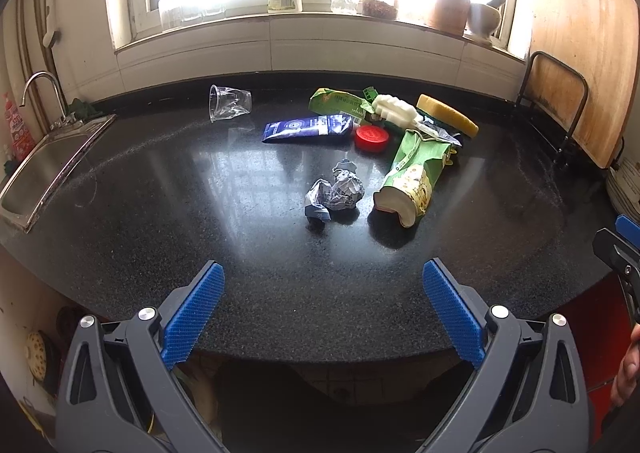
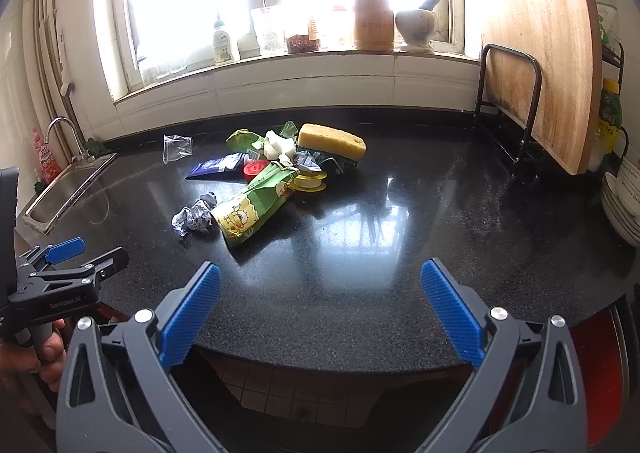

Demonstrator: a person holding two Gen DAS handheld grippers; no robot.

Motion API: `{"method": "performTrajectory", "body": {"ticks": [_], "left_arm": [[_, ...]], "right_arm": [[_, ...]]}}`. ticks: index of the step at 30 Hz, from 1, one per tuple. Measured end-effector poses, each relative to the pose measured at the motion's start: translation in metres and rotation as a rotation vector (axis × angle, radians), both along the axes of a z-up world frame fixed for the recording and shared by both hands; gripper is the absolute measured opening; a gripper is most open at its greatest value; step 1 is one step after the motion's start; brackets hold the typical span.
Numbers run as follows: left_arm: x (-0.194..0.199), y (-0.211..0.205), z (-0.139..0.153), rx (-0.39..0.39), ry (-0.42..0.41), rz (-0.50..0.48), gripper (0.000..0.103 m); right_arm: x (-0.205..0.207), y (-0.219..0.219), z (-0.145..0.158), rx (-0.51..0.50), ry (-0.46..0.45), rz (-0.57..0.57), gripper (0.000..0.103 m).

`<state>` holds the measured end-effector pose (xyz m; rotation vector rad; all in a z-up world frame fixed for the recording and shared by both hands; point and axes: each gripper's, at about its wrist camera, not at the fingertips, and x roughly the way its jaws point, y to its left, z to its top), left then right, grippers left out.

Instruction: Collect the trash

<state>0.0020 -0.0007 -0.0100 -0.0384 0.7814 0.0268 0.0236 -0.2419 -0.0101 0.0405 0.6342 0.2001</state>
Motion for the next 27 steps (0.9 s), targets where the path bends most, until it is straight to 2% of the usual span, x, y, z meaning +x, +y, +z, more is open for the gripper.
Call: {"method": "performTrajectory", "body": {"ticks": [27], "left_arm": [[0.0013, 0.0007, -0.0007, 0.007, 0.006, -0.005, 0.097]], "right_arm": [[-0.0003, 0.0026, 0.0022, -0.003, 0.0, 0.007, 0.097]]}}
